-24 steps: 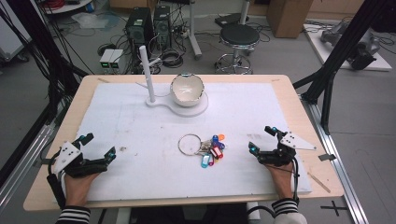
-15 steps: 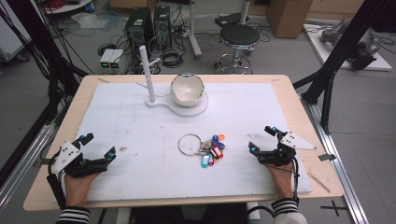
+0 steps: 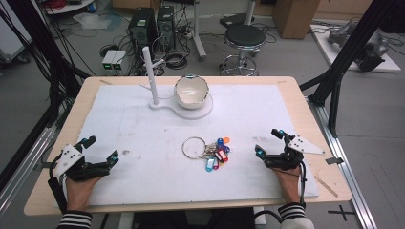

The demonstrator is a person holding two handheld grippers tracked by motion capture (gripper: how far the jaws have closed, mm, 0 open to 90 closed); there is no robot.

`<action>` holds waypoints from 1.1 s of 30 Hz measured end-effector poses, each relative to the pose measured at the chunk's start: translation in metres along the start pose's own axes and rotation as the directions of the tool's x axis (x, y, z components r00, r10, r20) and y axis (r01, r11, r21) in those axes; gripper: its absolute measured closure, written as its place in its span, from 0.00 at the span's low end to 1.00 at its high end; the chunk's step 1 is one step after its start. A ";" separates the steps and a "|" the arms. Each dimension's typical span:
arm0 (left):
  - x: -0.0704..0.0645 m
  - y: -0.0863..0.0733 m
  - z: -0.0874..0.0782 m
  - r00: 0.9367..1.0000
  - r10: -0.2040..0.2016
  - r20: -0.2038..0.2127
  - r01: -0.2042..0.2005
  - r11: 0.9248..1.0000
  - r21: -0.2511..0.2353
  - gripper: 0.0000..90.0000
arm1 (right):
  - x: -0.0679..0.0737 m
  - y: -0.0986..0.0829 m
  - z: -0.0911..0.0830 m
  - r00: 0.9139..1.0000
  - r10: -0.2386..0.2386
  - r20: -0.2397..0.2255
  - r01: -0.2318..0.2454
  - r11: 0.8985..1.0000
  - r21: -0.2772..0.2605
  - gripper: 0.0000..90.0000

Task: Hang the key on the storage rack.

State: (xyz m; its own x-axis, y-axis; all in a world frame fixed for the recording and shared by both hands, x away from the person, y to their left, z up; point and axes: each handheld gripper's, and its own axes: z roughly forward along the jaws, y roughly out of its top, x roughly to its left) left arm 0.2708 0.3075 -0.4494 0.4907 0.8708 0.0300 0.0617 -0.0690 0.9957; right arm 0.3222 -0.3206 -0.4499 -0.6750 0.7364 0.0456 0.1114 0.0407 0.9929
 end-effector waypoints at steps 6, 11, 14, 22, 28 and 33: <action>-0.003 0.013 0.004 0.999 0.005 0.046 -0.004 1.000 -0.016 0.02 | 0.000 0.000 0.000 1.000 -0.010 -0.004 0.010 1.000 0.000 0.02; -0.006 0.030 0.011 0.992 0.044 0.117 -0.045 0.999 0.002 0.02 | 0.001 0.000 0.000 1.000 -0.006 -0.005 0.006 1.000 0.005 0.02; -0.007 0.045 0.018 0.984 0.081 0.160 -0.089 0.995 0.048 0.02 | 0.000 0.000 0.000 1.000 -0.010 -0.005 0.010 1.000 0.000 0.03; -0.009 0.091 0.045 0.945 0.113 0.308 -0.154 0.982 0.110 0.02 | 0.001 0.000 0.000 1.000 -0.012 -0.003 0.012 1.000 0.000 0.03; -0.019 0.118 0.071 0.902 0.154 0.404 -0.235 0.959 0.159 0.02 | 0.001 0.000 0.001 1.000 -0.014 -0.004 0.014 1.000 -0.001 0.03; -0.031 0.137 0.092 0.851 0.153 0.502 -0.291 0.934 0.209 0.02 | 0.002 0.000 0.000 1.000 -0.009 -0.005 0.009 1.000 0.004 0.02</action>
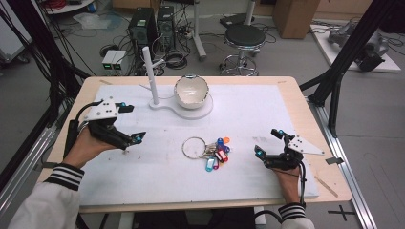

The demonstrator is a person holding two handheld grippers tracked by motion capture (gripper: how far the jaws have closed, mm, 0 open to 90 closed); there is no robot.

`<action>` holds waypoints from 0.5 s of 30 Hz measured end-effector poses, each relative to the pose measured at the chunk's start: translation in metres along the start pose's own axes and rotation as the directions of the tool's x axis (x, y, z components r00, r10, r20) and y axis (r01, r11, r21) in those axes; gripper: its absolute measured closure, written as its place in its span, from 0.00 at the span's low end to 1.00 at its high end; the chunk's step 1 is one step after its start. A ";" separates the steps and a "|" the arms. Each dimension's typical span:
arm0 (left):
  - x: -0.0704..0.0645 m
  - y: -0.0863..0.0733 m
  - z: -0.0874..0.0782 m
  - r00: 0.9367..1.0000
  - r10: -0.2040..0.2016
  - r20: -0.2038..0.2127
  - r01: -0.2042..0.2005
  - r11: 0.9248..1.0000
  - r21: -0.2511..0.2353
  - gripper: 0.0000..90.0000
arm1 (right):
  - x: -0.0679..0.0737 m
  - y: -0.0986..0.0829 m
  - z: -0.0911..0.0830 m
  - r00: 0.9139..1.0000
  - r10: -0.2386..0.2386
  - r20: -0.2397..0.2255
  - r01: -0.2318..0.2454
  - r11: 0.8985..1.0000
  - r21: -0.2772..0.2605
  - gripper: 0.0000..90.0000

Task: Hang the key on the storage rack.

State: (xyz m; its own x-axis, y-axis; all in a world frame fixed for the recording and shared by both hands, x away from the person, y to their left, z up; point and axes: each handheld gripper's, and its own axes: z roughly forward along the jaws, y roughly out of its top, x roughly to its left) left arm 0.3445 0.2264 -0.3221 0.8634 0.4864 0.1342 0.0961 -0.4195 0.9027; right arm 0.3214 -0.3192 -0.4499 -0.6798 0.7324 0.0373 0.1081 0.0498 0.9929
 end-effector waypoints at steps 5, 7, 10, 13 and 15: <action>0.001 0.023 0.014 0.998 0.041 0.040 -0.043 0.998 0.055 0.02 | -0.001 0.000 0.000 1.000 -0.005 0.000 0.005 1.000 -0.004 0.03; 0.000 0.030 0.021 0.997 0.059 0.051 -0.063 0.995 0.079 0.02 | -0.001 0.000 0.000 1.000 -0.004 0.000 0.004 1.000 -0.004 0.03; -0.002 0.040 0.030 0.994 0.080 0.075 -0.087 0.991 0.100 0.02 | -0.001 0.000 0.000 1.000 -0.004 0.000 0.004 1.000 -0.004 0.02; -0.004 0.047 0.041 0.990 0.099 0.101 -0.113 0.983 0.143 0.02 | 0.000 0.000 0.000 1.000 -0.002 0.001 0.002 1.000 -0.001 0.03; -0.006 0.050 0.049 0.988 0.106 0.116 -0.125 0.978 0.167 0.02 | -0.001 0.000 0.000 1.000 -0.005 0.000 0.005 1.000 -0.003 0.03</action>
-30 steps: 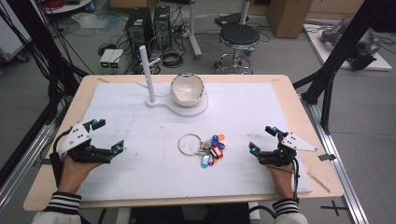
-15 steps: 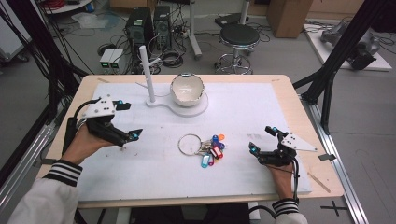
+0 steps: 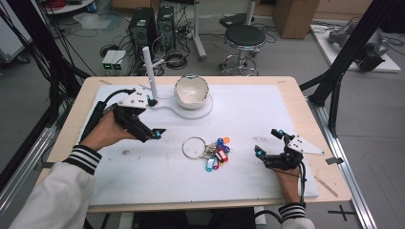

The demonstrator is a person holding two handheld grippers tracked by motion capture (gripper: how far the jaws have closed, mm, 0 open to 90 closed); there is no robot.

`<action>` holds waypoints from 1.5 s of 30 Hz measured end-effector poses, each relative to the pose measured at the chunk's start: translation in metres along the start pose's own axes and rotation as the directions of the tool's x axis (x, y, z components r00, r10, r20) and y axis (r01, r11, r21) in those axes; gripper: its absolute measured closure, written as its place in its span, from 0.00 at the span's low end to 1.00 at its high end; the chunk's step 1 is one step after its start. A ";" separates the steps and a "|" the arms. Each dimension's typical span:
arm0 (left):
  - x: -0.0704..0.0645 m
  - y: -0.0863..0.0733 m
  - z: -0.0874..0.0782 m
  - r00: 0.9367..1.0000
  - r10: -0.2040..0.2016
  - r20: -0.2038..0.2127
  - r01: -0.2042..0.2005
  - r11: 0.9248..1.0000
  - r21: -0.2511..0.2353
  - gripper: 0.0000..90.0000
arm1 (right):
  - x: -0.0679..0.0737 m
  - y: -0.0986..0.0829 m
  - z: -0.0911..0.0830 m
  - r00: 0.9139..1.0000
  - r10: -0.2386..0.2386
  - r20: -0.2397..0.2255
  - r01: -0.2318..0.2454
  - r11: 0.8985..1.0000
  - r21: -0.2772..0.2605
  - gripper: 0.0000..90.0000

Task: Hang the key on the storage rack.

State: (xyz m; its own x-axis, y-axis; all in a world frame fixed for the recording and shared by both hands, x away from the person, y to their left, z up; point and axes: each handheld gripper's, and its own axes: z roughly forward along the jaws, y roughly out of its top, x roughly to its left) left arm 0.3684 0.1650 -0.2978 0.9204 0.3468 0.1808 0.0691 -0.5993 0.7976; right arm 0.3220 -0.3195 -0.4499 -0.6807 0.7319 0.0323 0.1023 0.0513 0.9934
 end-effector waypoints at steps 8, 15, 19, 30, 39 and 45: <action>-0.007 0.015 0.031 0.997 0.052 0.057 -0.057 0.994 0.098 0.02 | 0.000 0.000 0.000 1.000 0.000 -0.001 0.000 1.000 0.000 0.03; -0.014 0.020 0.056 0.989 0.079 0.124 -0.099 0.981 0.167 0.02 | 0.000 0.000 0.000 1.000 0.000 0.000 0.000 1.000 -0.001 0.03; -0.019 0.020 0.069 0.985 0.095 0.147 -0.124 0.972 0.200 0.02 | 0.001 0.000 0.000 1.000 0.005 -0.002 -0.005 1.000 0.004 0.03; -0.029 0.024 0.098 0.977 0.109 0.185 -0.159 0.947 0.280 0.02 | 0.000 0.000 0.000 1.000 -0.001 0.001 0.001 1.000 -0.001 0.03; -0.038 0.028 0.121 0.965 0.134 0.225 -0.211 0.908 0.362 0.03 | 0.000 0.000 0.000 1.000 0.001 -0.001 -0.001 1.000 0.000 0.03; -0.040 0.024 0.133 0.960 0.141 0.242 -0.234 0.879 0.415 0.03 | 0.000 0.000 0.000 1.000 0.001 -0.001 -0.001 1.000 -0.001 0.03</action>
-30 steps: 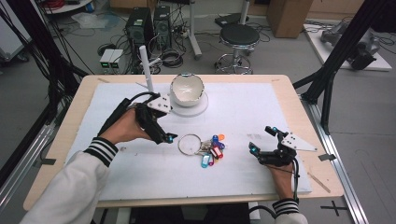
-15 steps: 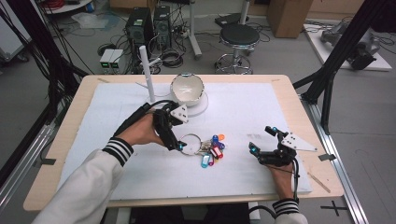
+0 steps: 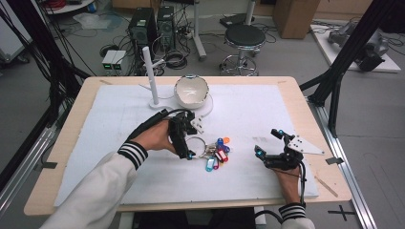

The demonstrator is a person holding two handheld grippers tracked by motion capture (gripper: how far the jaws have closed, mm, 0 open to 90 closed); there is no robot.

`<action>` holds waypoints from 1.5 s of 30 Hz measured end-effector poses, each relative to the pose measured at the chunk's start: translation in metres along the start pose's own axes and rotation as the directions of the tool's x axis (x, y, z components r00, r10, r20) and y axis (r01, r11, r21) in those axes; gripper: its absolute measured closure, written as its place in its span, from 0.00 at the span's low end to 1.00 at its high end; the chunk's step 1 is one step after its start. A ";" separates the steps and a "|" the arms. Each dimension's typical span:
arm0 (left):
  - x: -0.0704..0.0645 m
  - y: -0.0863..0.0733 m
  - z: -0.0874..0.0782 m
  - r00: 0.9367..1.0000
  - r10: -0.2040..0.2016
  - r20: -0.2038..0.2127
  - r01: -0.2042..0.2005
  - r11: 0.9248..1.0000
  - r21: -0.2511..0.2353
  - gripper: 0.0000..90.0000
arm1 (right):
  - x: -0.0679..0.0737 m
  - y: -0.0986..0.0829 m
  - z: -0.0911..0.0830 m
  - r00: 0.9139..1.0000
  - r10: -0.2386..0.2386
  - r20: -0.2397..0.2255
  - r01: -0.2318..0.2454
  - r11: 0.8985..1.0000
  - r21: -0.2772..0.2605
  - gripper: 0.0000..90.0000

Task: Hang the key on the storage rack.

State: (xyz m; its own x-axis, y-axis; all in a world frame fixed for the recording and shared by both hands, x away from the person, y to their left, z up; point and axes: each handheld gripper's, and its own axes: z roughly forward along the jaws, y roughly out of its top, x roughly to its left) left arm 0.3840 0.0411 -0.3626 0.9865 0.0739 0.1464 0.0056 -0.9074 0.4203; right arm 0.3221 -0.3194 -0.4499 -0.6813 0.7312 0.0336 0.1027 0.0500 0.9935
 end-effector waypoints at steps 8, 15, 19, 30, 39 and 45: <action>-0.004 0.005 0.015 1.000 0.016 0.021 -0.018 0.998 0.059 0.03 | 0.000 0.000 0.000 1.000 -0.003 0.001 0.003 1.000 0.000 0.03; -0.006 0.010 0.025 0.999 0.024 0.034 -0.028 0.994 0.108 0.11 | 0.000 0.000 0.000 1.000 -0.004 -0.001 0.004 1.000 0.002 0.02; -0.010 0.011 0.029 0.998 0.036 0.043 -0.042 0.990 0.135 0.12 | 0.000 0.000 0.000 1.000 0.001 -0.003 -0.001 1.000 0.003 0.03; -0.014 0.012 0.033 0.997 0.050 0.055 -0.059 0.983 0.173 0.26 | 0.000 0.000 0.000 1.000 -0.002 -0.003 0.002 1.000 0.001 0.03; -0.015 0.016 0.036 0.996 0.039 0.085 -0.055 0.978 0.203 0.39 | 0.000 0.000 0.000 1.000 0.000 -0.004 0.000 1.000 0.001 0.02; -0.017 0.018 0.042 0.995 0.035 0.099 -0.057 0.971 0.233 0.48 | 0.000 0.000 0.000 1.000 0.001 -0.004 -0.001 1.000 0.003 0.03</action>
State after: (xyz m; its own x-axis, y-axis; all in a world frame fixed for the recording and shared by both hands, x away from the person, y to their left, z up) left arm 0.3746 0.0060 -0.3946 0.9974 0.0010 0.0720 -0.0128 -0.9816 0.1905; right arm 0.3220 -0.3196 -0.4499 -0.6841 0.7286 0.0355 0.1058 0.0510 0.9931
